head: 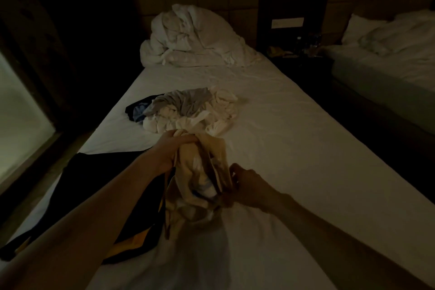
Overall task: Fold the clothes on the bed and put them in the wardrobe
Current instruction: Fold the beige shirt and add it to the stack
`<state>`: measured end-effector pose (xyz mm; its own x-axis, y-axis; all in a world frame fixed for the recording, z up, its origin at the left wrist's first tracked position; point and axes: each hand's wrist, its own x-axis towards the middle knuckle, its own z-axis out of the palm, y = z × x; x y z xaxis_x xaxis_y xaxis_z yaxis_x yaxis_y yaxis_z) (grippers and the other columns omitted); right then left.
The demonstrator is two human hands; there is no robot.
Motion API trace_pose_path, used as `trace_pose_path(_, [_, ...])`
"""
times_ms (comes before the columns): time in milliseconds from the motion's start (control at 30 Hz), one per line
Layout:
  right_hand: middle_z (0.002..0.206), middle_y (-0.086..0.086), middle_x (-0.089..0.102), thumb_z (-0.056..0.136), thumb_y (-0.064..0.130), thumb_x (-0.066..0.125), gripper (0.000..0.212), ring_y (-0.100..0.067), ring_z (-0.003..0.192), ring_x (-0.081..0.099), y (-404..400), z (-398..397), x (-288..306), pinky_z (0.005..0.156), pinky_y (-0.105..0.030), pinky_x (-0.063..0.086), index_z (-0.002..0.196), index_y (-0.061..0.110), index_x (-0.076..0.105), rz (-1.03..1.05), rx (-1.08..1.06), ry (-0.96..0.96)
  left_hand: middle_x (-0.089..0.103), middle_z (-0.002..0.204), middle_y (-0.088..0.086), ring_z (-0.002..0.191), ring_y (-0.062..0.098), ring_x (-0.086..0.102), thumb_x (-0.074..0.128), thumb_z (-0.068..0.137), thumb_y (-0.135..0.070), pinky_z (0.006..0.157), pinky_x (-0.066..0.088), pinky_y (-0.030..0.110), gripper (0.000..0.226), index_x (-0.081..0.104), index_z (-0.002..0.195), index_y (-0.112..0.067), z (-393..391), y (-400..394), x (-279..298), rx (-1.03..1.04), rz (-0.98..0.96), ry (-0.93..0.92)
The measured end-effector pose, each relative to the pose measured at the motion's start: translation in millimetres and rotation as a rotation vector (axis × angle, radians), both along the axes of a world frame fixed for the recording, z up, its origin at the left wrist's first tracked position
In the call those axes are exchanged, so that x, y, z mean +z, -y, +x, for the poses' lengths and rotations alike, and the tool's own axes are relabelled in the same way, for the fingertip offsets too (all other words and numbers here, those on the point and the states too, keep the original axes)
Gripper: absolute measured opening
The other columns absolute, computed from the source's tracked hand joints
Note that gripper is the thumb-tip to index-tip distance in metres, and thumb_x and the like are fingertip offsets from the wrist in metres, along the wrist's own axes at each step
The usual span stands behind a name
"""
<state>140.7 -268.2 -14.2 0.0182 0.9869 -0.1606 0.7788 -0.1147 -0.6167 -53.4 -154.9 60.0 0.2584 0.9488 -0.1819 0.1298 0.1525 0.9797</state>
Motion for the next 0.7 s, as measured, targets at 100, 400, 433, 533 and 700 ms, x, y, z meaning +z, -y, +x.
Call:
trace_pose_path(100, [0.097,-0.008,0.065,0.092,0.03,0.059,0.023,-0.028,0.083,0.063,-6,-3,4,0.063,-0.031,0.049,0.107,0.016,0.048,0.143,-0.051,-0.015,0.066,0.112,0.021,0.098,0.034,0.064,0.062,0.09,-0.026,0.09,0.053,0.045,0.028,0.066,0.109,-0.006,-7,3,1,-0.022,-0.101,0.01])
trace_pose_path(400, [0.103,-0.011,0.07,0.096,0.009,0.039,0.029,-0.03,0.093,0.065,-16,43,74,0.084,-0.042,0.052,0.112,0.017,0.062,0.57,-0.227,0.094,0.052,0.126,-0.006,0.107,0.013,0.056,0.085,0.071,-0.015,0.074,0.053,0.021,0.062,0.059,0.123,-0.036,-30,2,14,-0.337,0.166,-0.422])
trace_pose_path(433, [0.103,-0.011,0.07,0.096,0.01,0.04,0.029,-0.03,0.093,0.065,-16,45,86,0.084,-0.042,0.052,0.113,0.018,0.062,0.61,-0.233,0.105,0.05,0.124,-0.009,0.106,0.01,0.053,0.085,0.071,-0.016,0.076,0.049,0.018,0.06,0.058,0.122,-0.034,-26,6,20,-0.359,0.208,-0.471])
trace_pose_path(533, [0.095,-0.005,0.068,0.096,0.013,0.049,0.016,-0.022,0.086,0.063,-9,48,122,0.075,-0.031,0.047,0.102,0.016,0.063,0.69,-0.292,0.012,0.048,0.092,-0.017,0.081,0.001,0.05,0.081,0.076,-0.018,0.064,0.042,0.007,0.036,0.055,0.099,-0.028,-13,21,48,-0.28,0.335,-0.515])
trace_pose_path(700, [0.07,-0.001,0.055,0.094,0.031,0.061,0.03,-0.004,0.066,0.056,18,58,175,0.061,-0.025,0.04,0.079,0.006,0.057,0.714,-0.313,-0.122,0.068,0.1,0.009,0.091,0.025,0.068,0.082,0.072,-0.033,0.083,0.058,0.037,0.044,0.066,0.103,-0.006,-16,41,96,-0.253,0.445,-0.484])
